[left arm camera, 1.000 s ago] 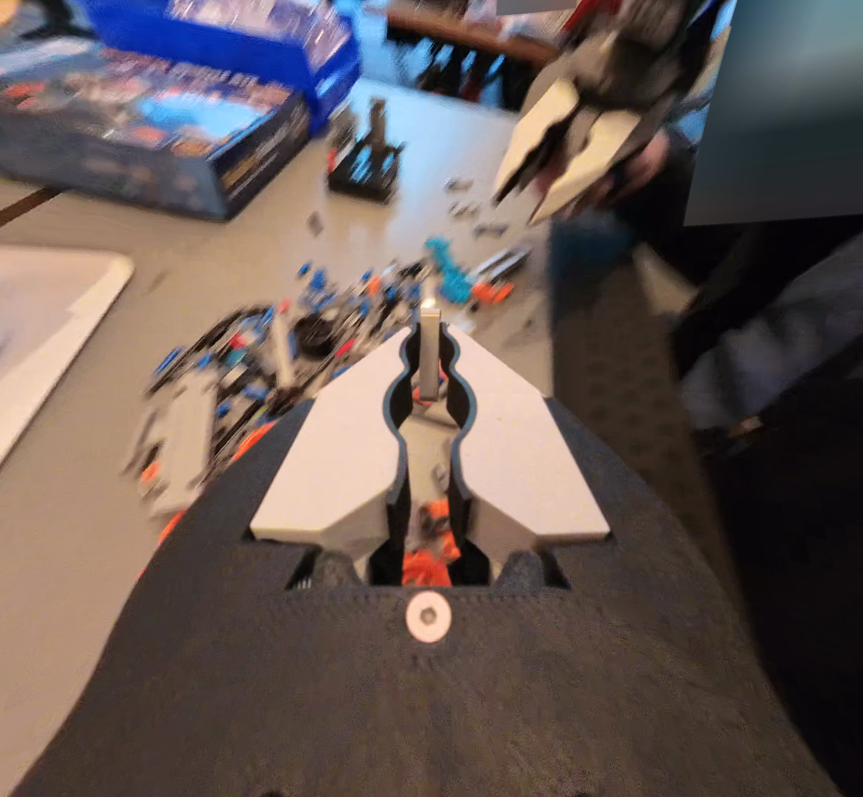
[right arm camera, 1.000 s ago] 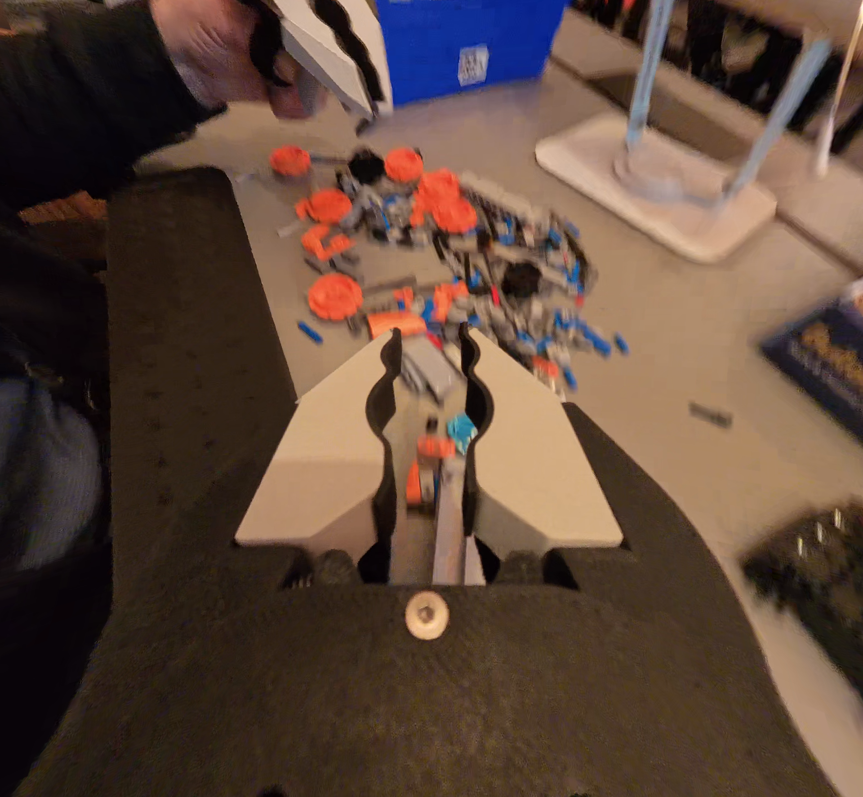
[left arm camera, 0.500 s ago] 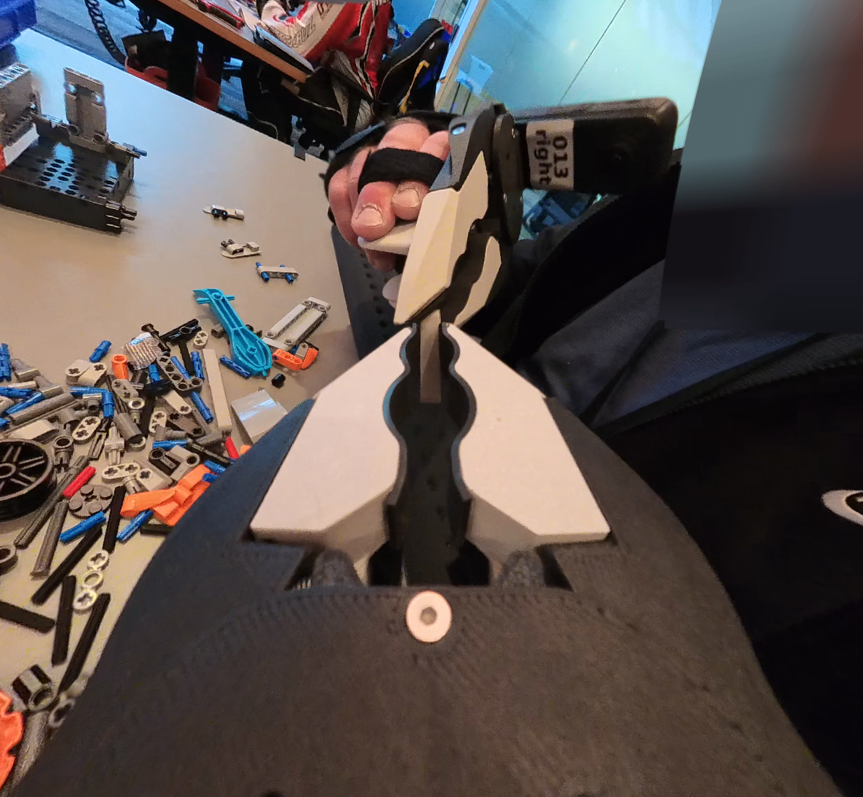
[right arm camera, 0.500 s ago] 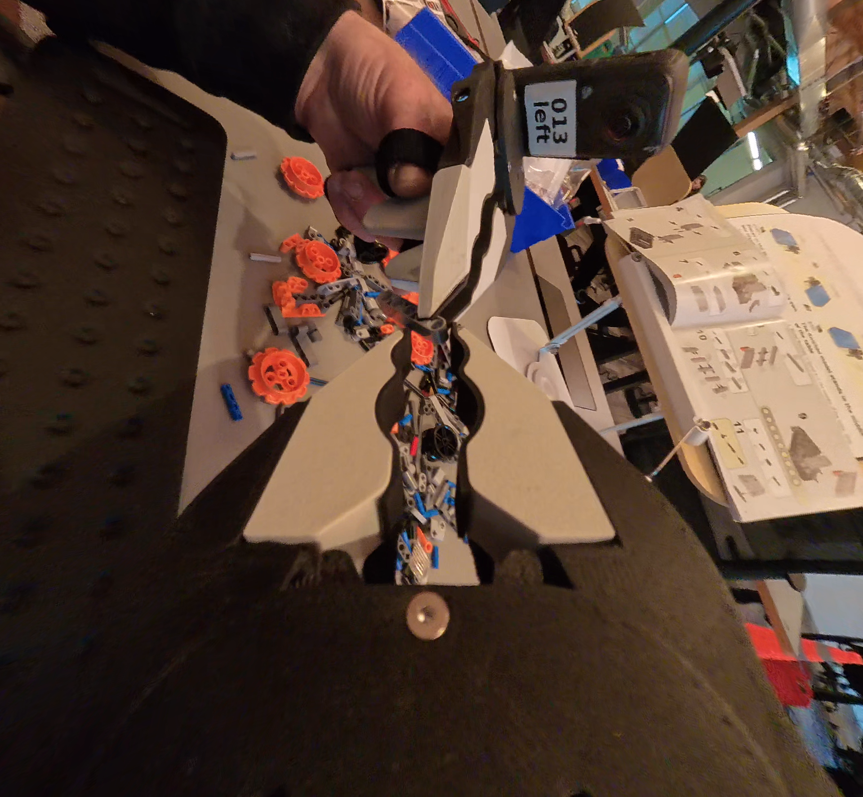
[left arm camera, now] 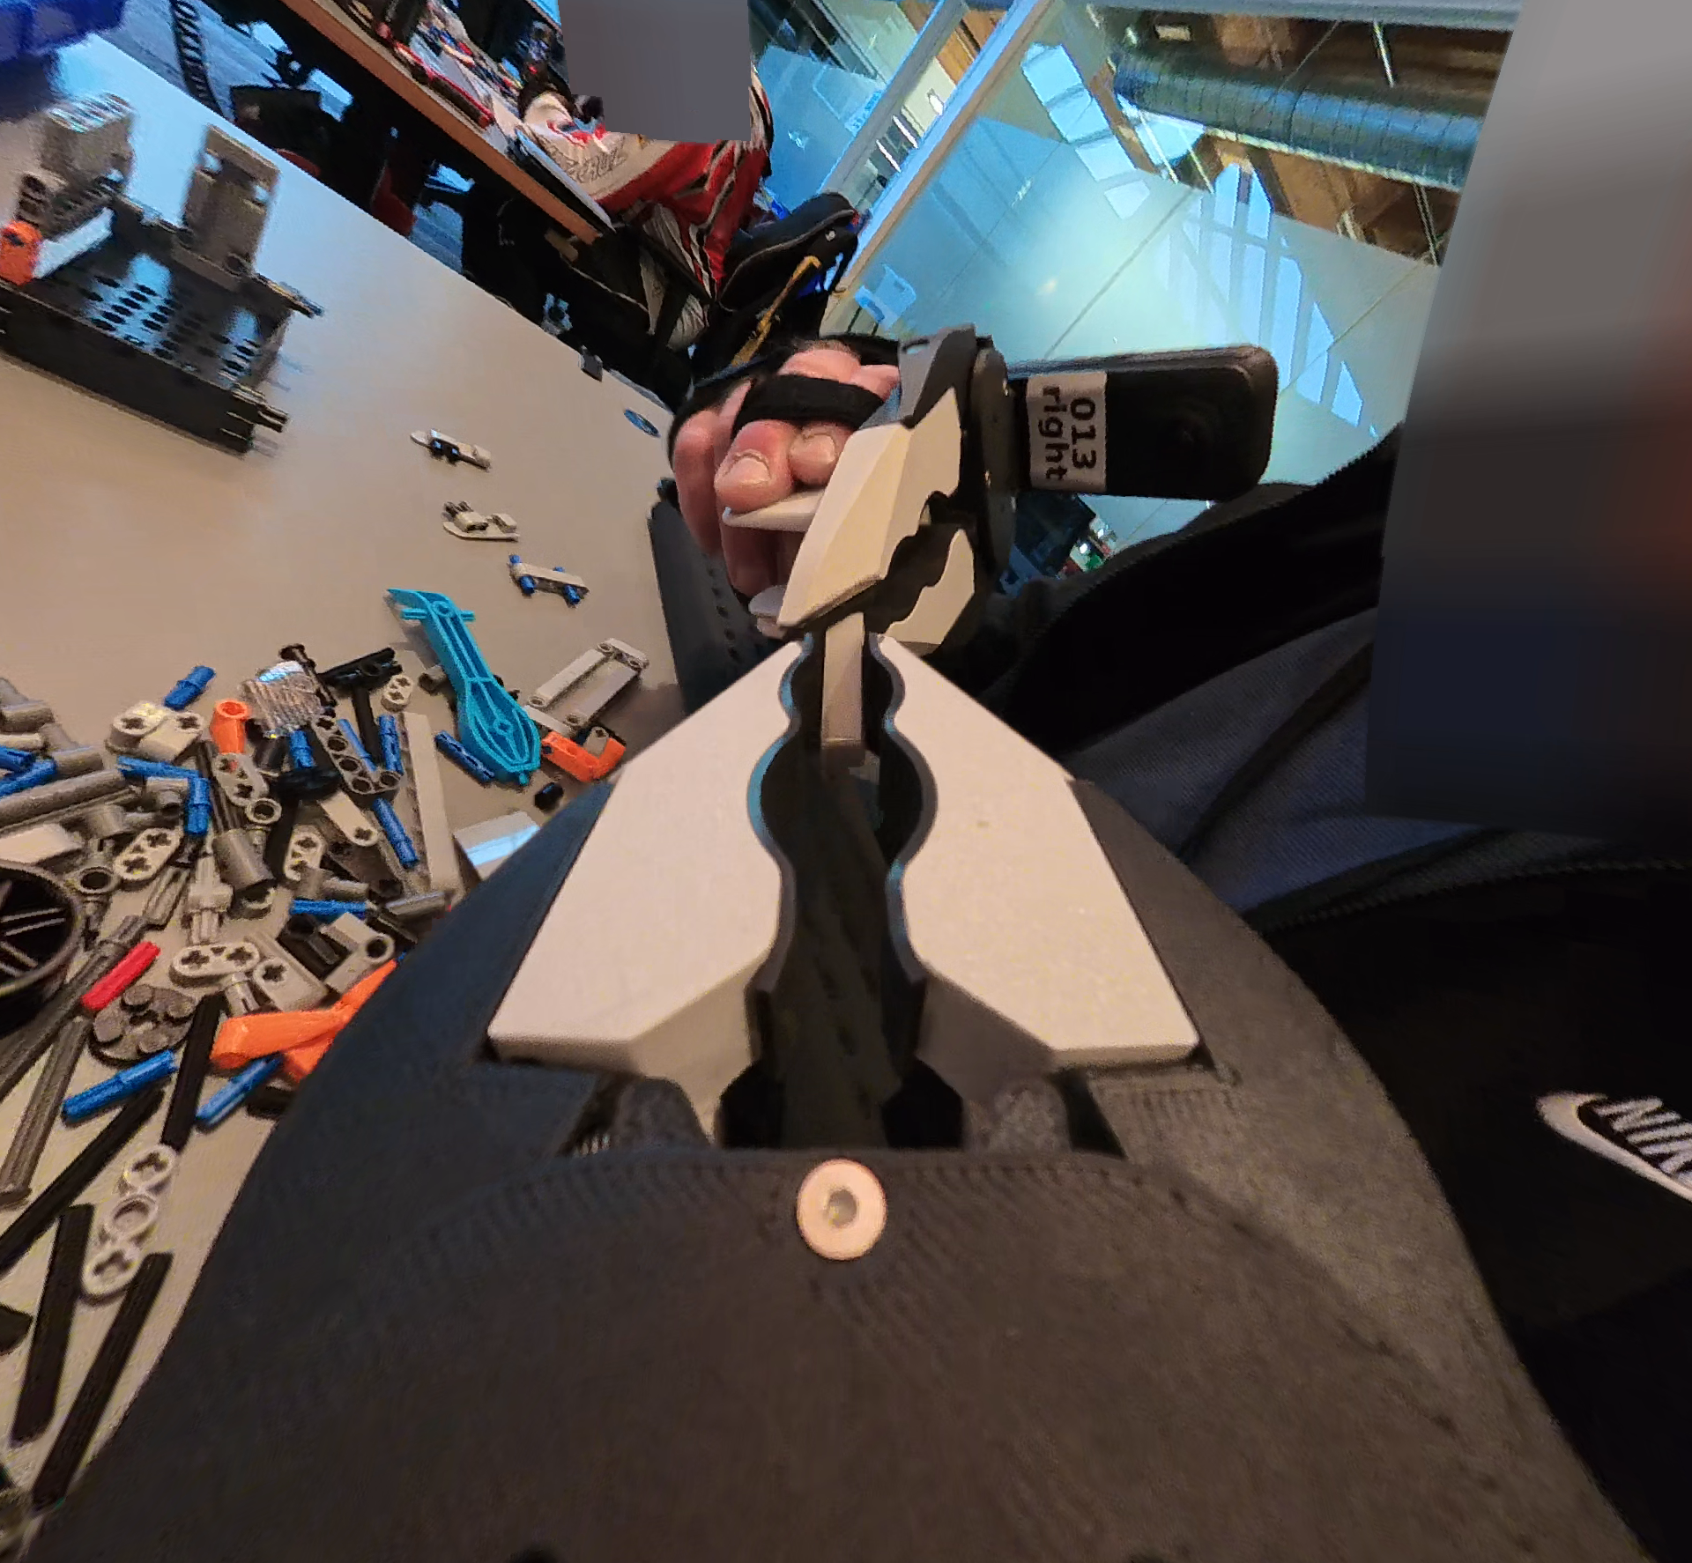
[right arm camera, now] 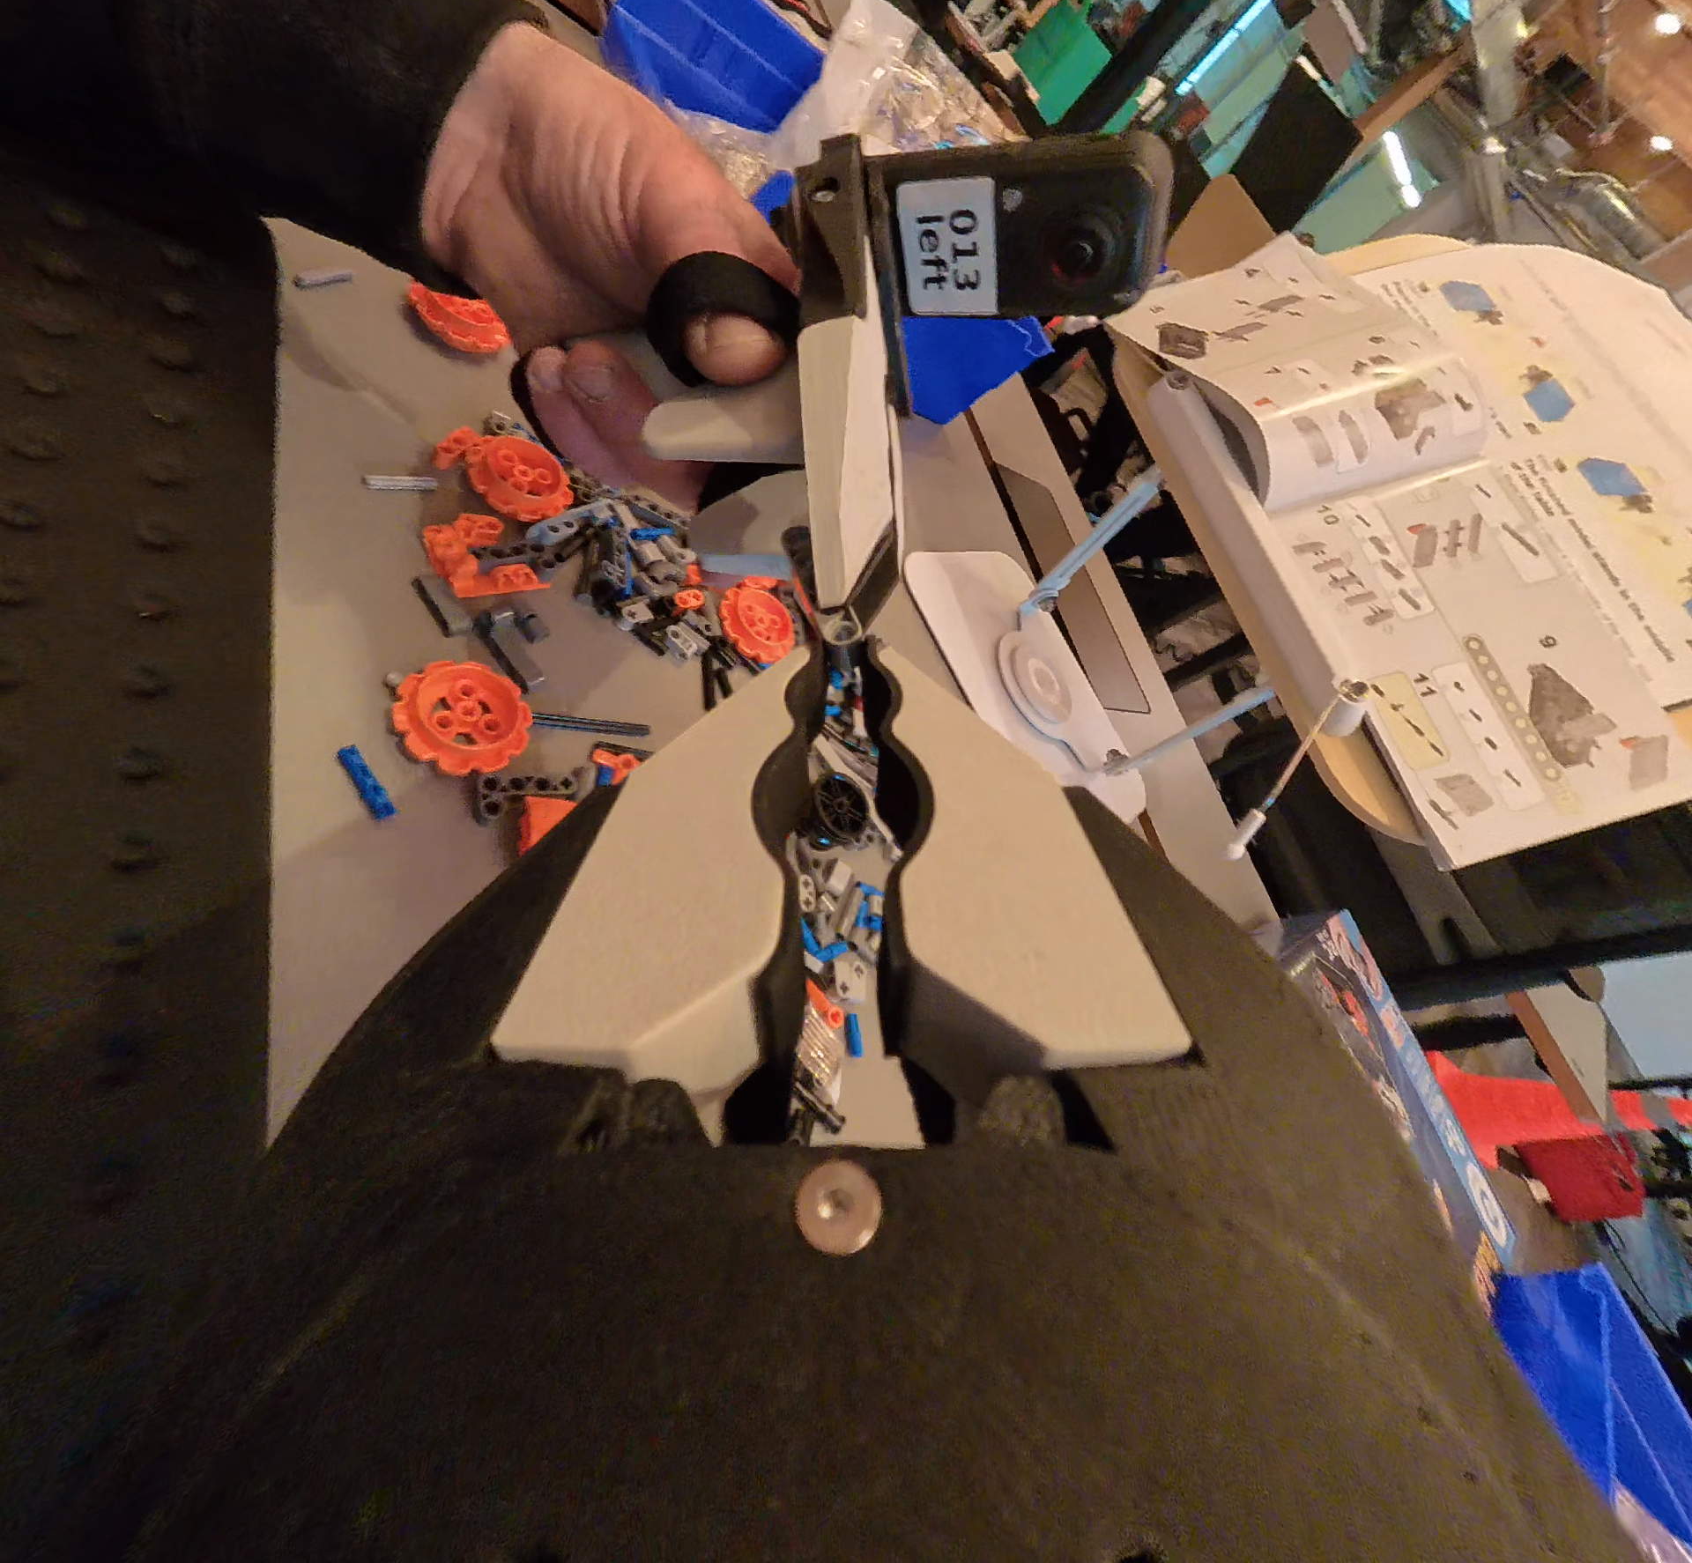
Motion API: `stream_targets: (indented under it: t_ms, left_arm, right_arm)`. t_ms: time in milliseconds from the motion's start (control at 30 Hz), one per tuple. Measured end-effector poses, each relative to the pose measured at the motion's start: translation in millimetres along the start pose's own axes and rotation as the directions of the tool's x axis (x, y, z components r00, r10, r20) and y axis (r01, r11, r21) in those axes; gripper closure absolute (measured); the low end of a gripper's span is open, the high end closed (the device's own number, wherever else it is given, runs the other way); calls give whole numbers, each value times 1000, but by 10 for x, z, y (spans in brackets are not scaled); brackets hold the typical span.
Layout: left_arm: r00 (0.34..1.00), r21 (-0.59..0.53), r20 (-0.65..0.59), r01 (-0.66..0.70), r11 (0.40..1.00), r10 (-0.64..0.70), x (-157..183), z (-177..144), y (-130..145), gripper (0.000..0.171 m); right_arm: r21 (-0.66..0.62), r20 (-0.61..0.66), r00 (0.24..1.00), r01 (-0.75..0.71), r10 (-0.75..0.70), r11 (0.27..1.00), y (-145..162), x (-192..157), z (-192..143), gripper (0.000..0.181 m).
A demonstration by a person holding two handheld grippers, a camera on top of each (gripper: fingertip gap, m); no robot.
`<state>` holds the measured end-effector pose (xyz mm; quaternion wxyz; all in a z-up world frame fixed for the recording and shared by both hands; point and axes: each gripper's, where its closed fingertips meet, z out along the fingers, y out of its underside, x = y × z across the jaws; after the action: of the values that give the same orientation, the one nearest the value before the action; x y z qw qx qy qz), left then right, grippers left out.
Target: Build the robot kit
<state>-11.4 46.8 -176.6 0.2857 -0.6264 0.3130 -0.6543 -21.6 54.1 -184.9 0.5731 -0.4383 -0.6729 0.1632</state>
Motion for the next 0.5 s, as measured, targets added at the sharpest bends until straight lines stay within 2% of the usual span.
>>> stream_targets:
  t_ms: [100,233,500]
  left_arm:
    - [1000,61,21,19,998,-20,-82,-45,-108,164]
    - [997,118,78,10,993,-19,-220,-67,-190,156]
    - [940,95,285,-223,970,188,-290,-189,-313,153]
  right_arm:
    - [-26,-62,998,-18,16,1000,80,107,8,177]
    - [-58,-61,998,-38,34,998,188,121,32,178]
    - [-45,21,984,-176,178,983,307,116,-8,177]
